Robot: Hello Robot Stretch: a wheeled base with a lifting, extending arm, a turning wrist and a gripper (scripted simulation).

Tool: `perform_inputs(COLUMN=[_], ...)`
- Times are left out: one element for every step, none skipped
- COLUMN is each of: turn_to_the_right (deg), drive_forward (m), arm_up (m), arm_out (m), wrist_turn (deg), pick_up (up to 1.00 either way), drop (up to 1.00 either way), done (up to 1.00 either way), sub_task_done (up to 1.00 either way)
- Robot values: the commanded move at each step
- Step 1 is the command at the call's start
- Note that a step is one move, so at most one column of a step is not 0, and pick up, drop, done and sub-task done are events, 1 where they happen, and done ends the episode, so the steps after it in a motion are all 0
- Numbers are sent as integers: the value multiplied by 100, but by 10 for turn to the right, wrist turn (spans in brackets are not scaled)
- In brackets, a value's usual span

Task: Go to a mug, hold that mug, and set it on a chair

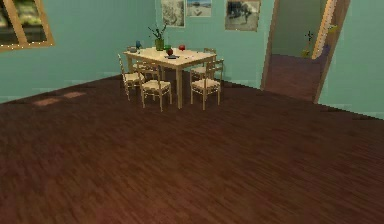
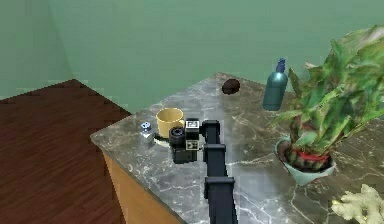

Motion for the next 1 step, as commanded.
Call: perform_inputs(turn_to_the_right=[0], drive_forward=[0], arm_up=[10], arm_out=[0], wrist_turn=[0], pick_up=[0], drop=[0], done=[0], sub_task_done=[0])
